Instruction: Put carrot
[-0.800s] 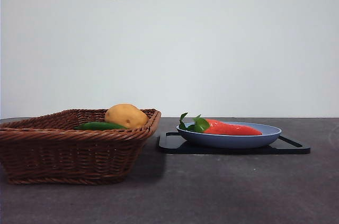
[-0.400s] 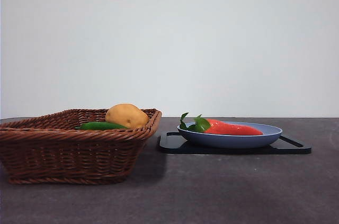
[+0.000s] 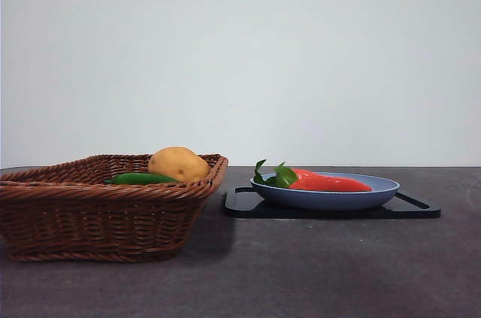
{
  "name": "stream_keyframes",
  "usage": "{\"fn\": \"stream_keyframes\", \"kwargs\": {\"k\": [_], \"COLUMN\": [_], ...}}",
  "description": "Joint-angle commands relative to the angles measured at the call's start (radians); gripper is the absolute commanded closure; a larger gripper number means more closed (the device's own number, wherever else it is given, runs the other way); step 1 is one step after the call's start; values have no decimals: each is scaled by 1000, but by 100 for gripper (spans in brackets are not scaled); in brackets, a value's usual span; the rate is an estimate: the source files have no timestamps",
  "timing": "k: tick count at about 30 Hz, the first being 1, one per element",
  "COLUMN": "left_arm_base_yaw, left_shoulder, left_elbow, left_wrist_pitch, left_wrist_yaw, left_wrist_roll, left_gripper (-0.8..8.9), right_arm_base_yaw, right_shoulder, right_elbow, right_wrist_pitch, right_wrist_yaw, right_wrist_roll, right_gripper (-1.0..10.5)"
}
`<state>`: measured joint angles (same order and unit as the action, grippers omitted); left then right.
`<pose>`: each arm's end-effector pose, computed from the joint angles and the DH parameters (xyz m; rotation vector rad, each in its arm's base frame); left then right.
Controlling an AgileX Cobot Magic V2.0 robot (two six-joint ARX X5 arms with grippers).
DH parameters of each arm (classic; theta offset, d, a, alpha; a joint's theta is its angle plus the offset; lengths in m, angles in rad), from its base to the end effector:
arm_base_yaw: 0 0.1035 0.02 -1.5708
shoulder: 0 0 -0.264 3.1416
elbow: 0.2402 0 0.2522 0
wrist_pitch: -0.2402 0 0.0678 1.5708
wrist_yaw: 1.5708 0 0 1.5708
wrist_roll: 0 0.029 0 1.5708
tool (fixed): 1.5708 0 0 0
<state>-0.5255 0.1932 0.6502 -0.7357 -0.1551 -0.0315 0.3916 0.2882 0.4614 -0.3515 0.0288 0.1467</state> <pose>0.0429 -0.0197 0.2896 0.0626 0.2699 -0.3637 0.0864 0.0348 0.2627 0.1073 0.2015 0.3482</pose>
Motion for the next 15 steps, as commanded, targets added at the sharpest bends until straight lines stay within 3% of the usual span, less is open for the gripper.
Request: {"fn": "stream_keyframes", "kwargs": {"k": [1, 6, 9, 12, 15], "left_arm_base_yaw": [-3, -3, 25, 113, 246], "left_shoulder": [-2, -3, -16, -47, -104], "left_elbow": [4, 4, 2, -42, -134], "left_wrist_pitch": [11, 7, -3, 65, 224], "left_wrist_yaw": [0, 2, -8, -8, 2], "left_wrist_roll": [-10, -8, 70, 139, 145], "left_gripper": [805, 805, 805, 805, 805], "right_arm_base_yaw": [4, 4, 4, 4, 4], "right_shoulder": [0, 0, 0, 0, 0], "right_elbow": [0, 0, 0, 0, 0], "right_wrist_pitch": [11, 11, 11, 12, 13], "right_wrist_yaw": [4, 4, 4, 4, 4], "right_wrist_roll": [13, 13, 13, 13, 13], "right_gripper": [943, 943, 943, 943, 943]}}
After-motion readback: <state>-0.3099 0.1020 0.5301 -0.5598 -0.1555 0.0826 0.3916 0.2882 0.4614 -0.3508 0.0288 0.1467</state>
